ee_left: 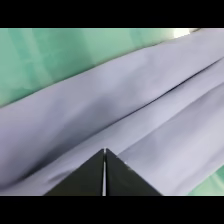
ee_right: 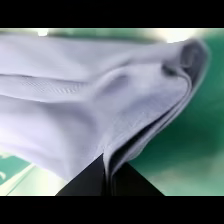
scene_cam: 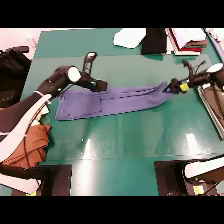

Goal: Fold the shirts.

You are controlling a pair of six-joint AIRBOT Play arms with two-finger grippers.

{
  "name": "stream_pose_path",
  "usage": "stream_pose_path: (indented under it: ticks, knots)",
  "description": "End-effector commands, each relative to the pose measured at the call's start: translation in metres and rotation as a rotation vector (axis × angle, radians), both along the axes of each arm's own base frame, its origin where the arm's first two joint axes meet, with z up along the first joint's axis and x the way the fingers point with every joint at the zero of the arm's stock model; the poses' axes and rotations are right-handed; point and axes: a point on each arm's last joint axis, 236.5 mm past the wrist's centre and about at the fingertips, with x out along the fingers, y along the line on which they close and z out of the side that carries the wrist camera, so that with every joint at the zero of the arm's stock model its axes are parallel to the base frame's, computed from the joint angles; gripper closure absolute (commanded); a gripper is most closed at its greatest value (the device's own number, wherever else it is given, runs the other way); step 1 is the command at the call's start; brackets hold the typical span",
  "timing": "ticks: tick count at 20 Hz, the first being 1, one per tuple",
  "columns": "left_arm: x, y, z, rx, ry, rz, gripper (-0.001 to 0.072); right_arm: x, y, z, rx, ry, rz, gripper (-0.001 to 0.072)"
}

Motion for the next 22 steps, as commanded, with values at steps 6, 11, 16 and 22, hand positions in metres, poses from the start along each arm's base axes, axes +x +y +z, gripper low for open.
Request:
stream_pose_path:
  ticks: [6, 11, 16, 22]
  knots:
    - [-0.001, -0.062, -0.058, -0.065, 0.137, -0.045, 0.0684, 0.022, 0.089, 0.180, -0.025, -0.359, 0.125, 0.0689]
    - [-0.008, -0.069, -0.066, -0.056, 0.144, -0.073, 0.0684, 0.014, 0.140, 0.225, -0.005, -0.461, 0.218, 0.0689]
    - [-0.011, -0.054, -0.067, 0.001, 0.169, -0.098, 0.0684, 0.002, 0.192, 0.248, 0.035, -0.536, 0.293, 0.0689]
    - [0.053, 0.053, 0.052, 0.001, -0.031, 0.079, 0.0684, -0.028, 0.289, 0.250, 0.227, -0.537, 0.444, 0.0689]
